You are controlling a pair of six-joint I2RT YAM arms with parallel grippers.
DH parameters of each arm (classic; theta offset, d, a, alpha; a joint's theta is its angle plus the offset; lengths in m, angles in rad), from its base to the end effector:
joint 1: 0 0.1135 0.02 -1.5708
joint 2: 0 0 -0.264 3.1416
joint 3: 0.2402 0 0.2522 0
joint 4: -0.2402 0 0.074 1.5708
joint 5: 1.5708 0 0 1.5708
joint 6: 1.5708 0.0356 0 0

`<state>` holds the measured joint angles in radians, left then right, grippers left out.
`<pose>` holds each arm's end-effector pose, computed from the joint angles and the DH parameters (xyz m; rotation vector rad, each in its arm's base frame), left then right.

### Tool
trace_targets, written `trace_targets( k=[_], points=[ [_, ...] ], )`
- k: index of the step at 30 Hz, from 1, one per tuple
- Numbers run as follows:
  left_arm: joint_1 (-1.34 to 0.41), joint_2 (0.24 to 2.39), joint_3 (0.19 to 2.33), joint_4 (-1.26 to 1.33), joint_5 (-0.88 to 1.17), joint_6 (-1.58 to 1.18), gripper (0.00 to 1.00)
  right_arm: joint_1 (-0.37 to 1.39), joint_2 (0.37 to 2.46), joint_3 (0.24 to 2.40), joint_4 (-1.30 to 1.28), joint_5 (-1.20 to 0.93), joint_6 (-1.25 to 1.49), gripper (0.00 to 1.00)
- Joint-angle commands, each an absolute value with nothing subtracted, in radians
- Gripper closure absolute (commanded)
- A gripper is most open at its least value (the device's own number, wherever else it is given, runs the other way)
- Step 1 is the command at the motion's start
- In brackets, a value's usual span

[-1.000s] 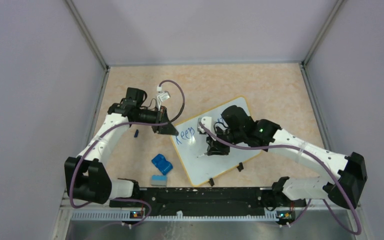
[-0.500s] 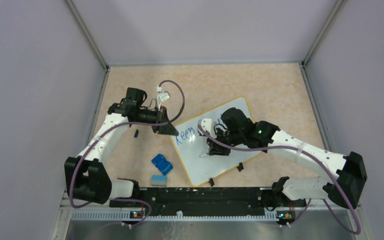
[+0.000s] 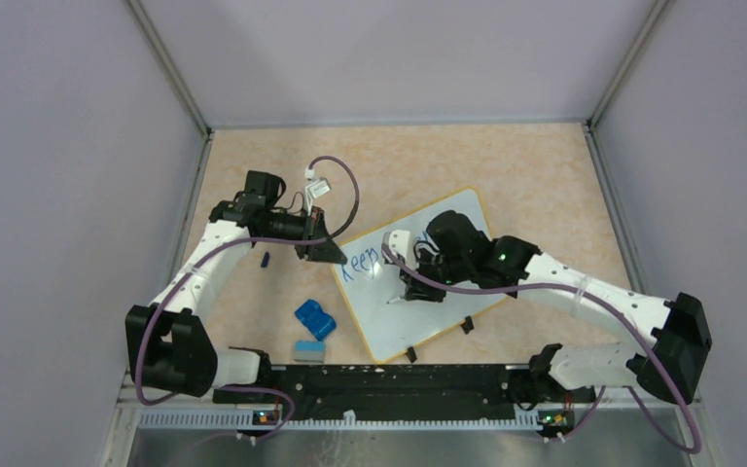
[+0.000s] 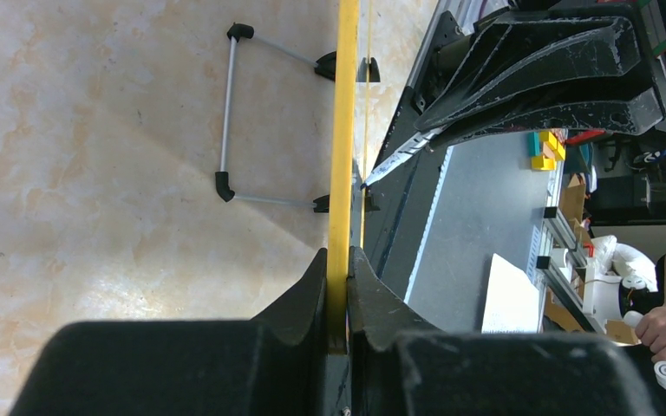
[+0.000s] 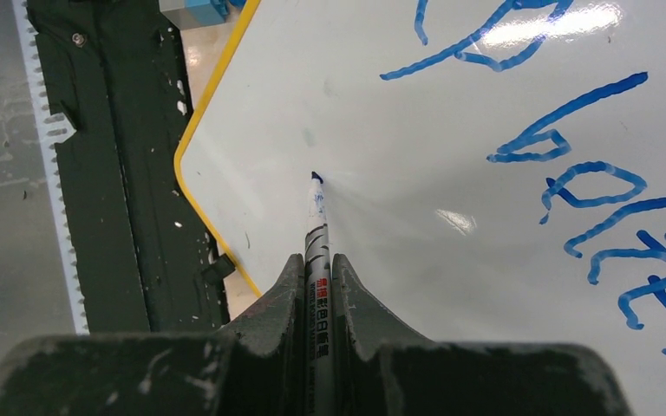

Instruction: Write a sentence on the whiteboard

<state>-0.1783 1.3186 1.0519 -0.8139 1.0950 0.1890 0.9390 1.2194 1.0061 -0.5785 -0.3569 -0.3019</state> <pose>0.2392 -0.0753 0.2828 0.7659 2.2003 -1.4011 0.1415 0.2145 0.2918 -1.5479 1.8590 0.7234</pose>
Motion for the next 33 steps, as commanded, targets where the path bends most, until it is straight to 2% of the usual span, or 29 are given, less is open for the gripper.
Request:
trace_targets(
  k=[1,14,33],
  points=[
    [-0.178,1.322,1.034,-0.781,1.033,0.236,0.99,0.956,1.243,1.034,-0.523,-0.305,-0.299,1.00],
    [-0.178,1.323,1.032,-0.781,1.032,0.239,1.00,0.990,1.272,1.030,-0.520,-0.303,-0.314,1.00],
    [-0.178,1.328,1.035,-0.781,1.031,0.238,1.00,1.001,1.210,0.980,-0.601,-0.218,-0.383,1.00]
  ],
)
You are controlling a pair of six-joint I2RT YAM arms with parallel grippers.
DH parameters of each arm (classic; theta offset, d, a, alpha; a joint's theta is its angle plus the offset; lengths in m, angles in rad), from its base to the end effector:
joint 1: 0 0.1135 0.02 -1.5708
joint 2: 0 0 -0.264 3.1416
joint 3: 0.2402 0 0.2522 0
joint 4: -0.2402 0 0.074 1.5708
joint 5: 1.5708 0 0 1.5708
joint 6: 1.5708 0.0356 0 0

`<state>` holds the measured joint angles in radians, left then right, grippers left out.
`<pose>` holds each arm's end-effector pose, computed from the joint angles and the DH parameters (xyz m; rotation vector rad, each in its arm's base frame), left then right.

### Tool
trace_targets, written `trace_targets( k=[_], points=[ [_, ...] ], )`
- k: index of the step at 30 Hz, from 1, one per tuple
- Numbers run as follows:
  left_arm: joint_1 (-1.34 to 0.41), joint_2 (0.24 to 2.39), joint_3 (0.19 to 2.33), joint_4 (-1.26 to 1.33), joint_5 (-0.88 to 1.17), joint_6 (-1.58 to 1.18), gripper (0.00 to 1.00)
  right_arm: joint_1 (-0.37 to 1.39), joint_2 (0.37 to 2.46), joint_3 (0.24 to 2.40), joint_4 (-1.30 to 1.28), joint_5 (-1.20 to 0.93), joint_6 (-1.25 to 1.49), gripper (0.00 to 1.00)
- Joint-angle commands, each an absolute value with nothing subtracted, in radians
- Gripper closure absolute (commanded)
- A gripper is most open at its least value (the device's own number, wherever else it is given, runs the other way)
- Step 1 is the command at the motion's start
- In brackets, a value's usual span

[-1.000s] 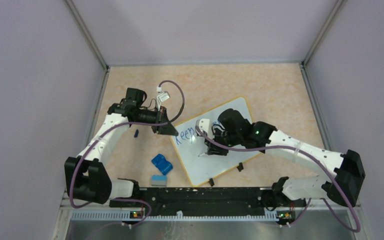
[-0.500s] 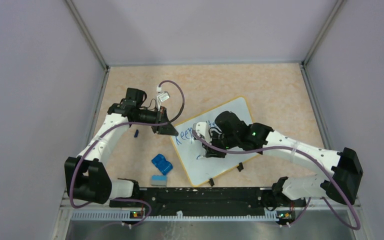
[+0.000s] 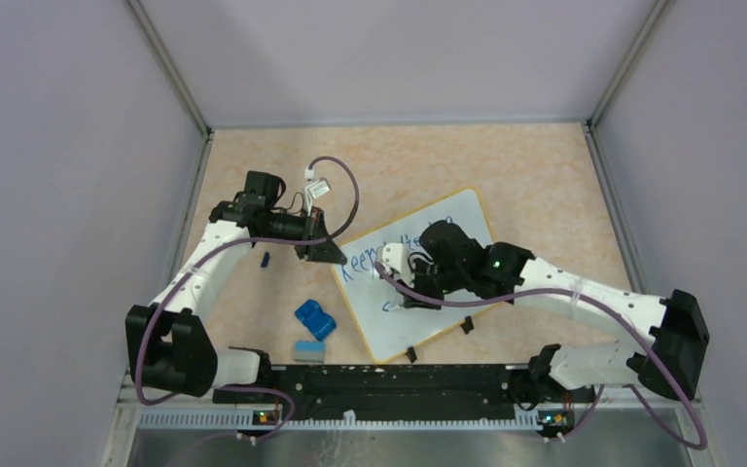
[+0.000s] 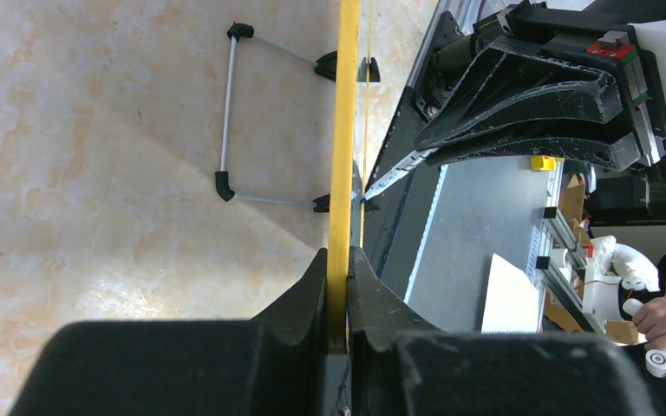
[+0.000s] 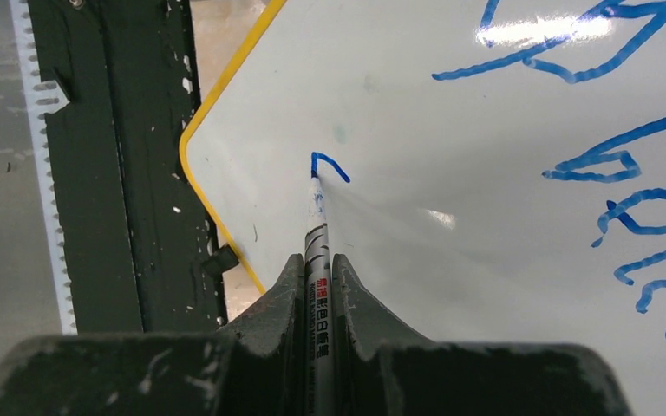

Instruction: Write a sentence on the whiteboard

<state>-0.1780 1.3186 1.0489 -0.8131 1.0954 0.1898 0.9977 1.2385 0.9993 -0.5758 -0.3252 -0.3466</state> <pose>0.2390 -0.0752 0.2820 0.7654 2.2015 -1.4021 0.1314 0.2246 0.2849 -1.6426 1.8092 0.6886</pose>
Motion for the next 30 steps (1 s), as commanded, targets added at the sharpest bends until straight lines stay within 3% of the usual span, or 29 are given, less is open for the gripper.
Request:
trace_targets(
  k=[1,30],
  points=[
    [-0.178,1.328,1.035,-0.781,1.031,0.238,1.00,1.001,1.206,0.979,-0.605,-0.214,-0.383,1.00],
    [-0.178,1.328,1.033,-0.782,1.028,0.240,1.00,1.040,1.280,0.996,-0.561,-0.245,-0.367,1.00]
  ],
)
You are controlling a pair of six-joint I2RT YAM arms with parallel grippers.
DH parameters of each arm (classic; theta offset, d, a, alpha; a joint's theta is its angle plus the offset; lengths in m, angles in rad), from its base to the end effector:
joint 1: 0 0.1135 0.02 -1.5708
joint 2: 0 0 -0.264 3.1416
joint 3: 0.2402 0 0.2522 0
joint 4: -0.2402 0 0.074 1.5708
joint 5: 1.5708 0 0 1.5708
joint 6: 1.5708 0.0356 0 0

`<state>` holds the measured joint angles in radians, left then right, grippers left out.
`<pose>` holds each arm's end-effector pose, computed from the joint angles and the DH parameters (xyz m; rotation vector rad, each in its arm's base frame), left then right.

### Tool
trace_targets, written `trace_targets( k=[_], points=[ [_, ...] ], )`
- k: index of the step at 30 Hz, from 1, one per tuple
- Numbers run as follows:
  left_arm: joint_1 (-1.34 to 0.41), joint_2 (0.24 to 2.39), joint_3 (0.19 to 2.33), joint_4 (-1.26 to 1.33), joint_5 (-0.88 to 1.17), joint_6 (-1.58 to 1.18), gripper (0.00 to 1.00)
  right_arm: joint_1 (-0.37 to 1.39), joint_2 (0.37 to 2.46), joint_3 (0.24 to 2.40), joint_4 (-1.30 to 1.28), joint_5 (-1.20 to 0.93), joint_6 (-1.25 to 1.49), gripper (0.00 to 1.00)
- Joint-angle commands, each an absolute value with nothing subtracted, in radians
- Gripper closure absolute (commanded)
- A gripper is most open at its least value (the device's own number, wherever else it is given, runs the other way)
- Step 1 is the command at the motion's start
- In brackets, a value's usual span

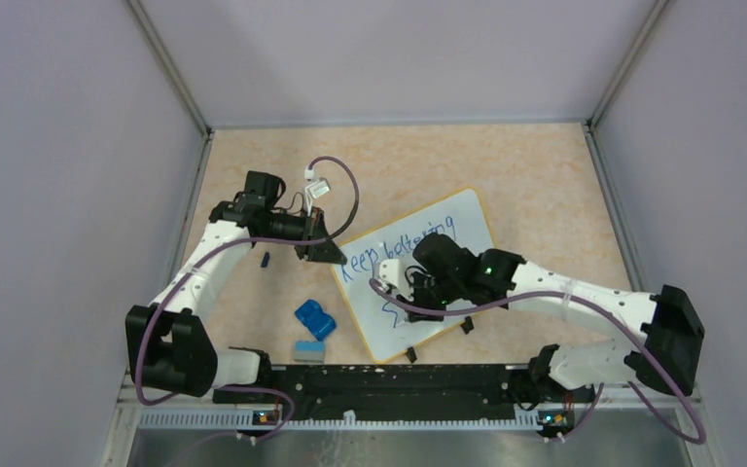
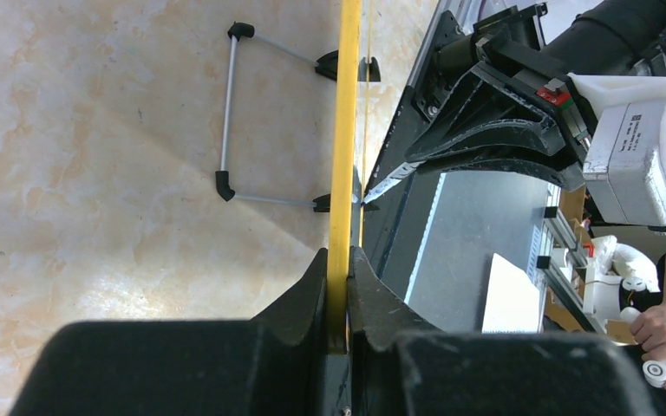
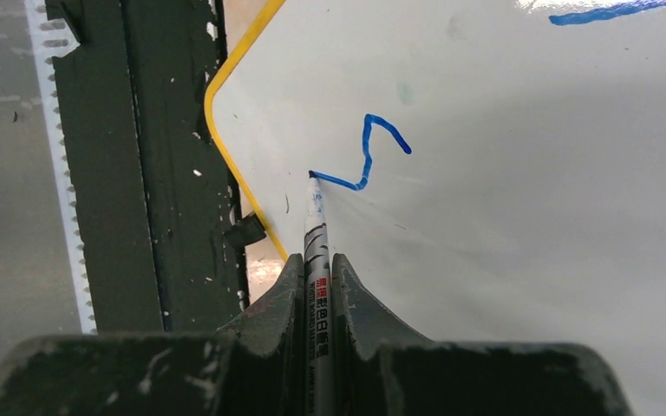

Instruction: Write a sentence on the whiteboard

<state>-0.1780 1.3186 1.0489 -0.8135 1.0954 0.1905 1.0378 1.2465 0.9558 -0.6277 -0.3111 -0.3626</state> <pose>0.2390 -0.0752 0.2819 0.7659 2.2014 -1.4020 0.1193 0.2237 0.2653 -1.7451 1.8613 0.6625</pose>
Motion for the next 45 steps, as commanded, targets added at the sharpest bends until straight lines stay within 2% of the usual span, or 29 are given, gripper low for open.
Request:
trace_targets(
  k=[1,14,24,36,45],
  points=[
    [-0.178,1.329,1.032,-0.782,1.028,0.240,1.00,1.042,1.285,1.002,-0.560,-0.248,-0.367,1.00],
    [-0.178,1.334,1.040,-0.786,1.025,0.242,1.00,1.043,1.303,1.058,-0.556,-0.272,-0.345,1.00],
    [-0.178,1.335,1.039,-0.789,1.026,0.244,1.00,1.038,1.206,1.086,-0.647,-0.396,-0.356,1.00],
    [-0.178,1.332,1.040,-0.789,1.031,0.242,1.00,0.963,1.184,1.048,-0.659,-0.249,-0.345,1.00],
    [-0.178,1.325,1.033,-0.788,1.025,0.245,1.00,0.961,1.222,1.042,-0.635,-0.234,-0.345,1.00]
  ],
)
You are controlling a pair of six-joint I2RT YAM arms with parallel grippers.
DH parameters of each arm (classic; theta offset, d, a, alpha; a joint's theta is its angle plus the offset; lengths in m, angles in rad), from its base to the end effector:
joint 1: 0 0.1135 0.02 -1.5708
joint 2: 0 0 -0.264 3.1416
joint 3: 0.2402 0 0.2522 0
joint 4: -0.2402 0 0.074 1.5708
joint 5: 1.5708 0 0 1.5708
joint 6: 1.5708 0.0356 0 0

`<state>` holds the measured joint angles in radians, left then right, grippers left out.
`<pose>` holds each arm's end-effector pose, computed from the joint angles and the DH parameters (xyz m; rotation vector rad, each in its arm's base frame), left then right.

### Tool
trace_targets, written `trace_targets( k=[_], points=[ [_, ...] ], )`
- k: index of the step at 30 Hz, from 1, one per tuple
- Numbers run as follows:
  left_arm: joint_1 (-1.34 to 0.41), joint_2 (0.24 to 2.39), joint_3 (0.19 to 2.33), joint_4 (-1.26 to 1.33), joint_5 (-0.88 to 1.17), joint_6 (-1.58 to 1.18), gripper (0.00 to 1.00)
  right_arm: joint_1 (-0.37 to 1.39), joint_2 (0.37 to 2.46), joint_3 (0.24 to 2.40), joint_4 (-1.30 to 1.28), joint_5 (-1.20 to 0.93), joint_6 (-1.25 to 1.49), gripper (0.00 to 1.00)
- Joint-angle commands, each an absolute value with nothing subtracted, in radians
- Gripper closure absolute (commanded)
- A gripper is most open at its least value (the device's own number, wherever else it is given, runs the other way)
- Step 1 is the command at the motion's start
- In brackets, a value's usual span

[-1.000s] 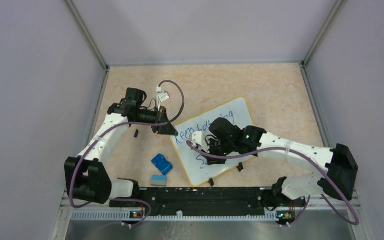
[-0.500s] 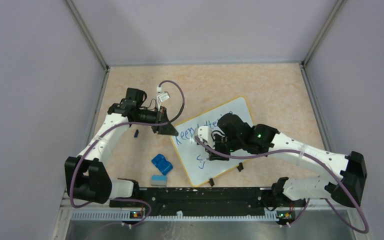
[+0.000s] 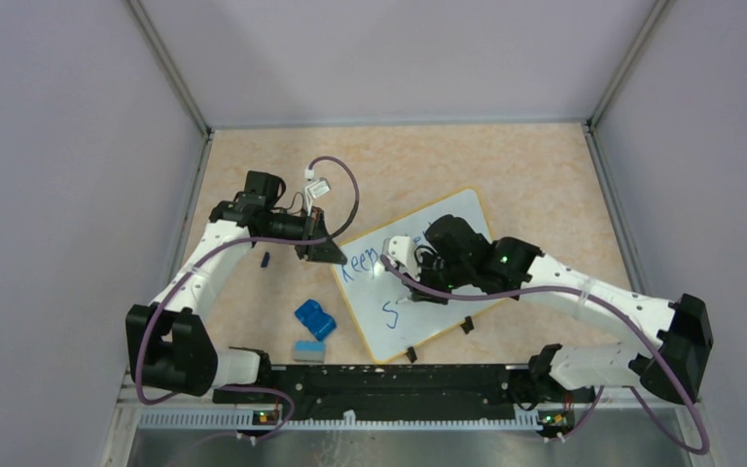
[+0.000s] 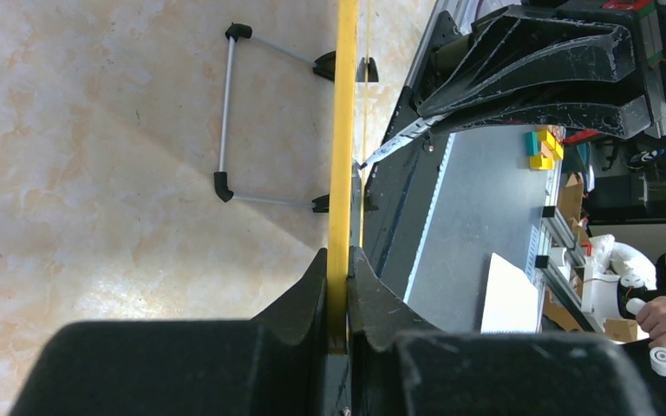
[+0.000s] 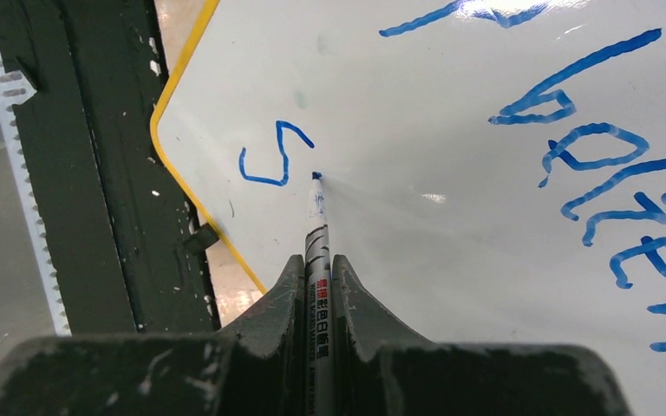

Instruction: Write a sentence on the whiteboard

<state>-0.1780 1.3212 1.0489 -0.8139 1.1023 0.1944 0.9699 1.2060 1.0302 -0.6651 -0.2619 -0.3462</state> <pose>0.2393 -0.0753 0.2815 0.7696 2.1968 -1.4099 0.1336 0.2112 0.2956 -1.6019 1.8700 0.5965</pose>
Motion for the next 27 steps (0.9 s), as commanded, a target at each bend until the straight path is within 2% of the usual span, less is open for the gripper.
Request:
trace_targets(
  k=[1,18,27],
  points=[
    [-0.178,1.323,1.031,-0.788,1.025,0.245,1.00,0.960,1.224,1.042,-0.637,-0.227,-0.346,1.00],
    [-0.179,1.340,1.038,-0.789,1.029,0.242,1.00,0.868,1.151,1.013,-0.702,-0.220,-0.383,1.00],
    [-0.179,1.339,1.035,-0.788,1.028,0.242,1.00,0.870,1.150,1.067,-0.709,-0.352,-0.385,1.00]
  ],
)
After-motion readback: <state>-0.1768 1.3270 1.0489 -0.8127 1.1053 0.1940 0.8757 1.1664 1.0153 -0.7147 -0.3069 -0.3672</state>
